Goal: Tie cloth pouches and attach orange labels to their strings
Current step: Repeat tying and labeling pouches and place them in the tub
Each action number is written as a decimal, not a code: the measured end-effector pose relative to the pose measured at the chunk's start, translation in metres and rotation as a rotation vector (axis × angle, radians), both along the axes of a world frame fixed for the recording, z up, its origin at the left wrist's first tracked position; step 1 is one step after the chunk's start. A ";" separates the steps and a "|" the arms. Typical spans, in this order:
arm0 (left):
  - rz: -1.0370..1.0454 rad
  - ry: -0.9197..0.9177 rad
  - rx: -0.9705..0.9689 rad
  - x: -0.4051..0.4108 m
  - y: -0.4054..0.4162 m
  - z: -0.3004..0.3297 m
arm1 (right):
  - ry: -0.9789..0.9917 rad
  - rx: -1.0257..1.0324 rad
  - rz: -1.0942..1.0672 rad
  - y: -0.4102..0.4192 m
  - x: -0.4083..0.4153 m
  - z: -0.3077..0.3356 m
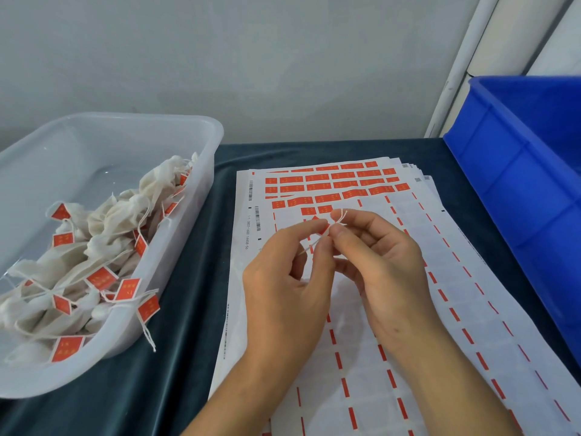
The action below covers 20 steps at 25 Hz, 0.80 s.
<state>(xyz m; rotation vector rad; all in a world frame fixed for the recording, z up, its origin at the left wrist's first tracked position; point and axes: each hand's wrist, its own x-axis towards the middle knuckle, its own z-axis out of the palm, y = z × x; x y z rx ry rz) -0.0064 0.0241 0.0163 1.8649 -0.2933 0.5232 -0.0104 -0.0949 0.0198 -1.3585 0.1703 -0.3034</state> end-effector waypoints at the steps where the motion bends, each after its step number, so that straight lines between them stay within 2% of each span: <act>1: -0.002 -0.001 0.001 0.000 0.000 0.000 | 0.001 0.000 0.005 0.000 0.000 0.000; 9: 0.020 -0.049 0.003 0.001 0.002 0.004 | -0.039 -0.141 0.008 -0.001 -0.003 0.003; 20: 0.044 -0.019 0.077 0.008 0.008 0.005 | -0.044 -0.355 -0.077 -0.004 -0.002 0.007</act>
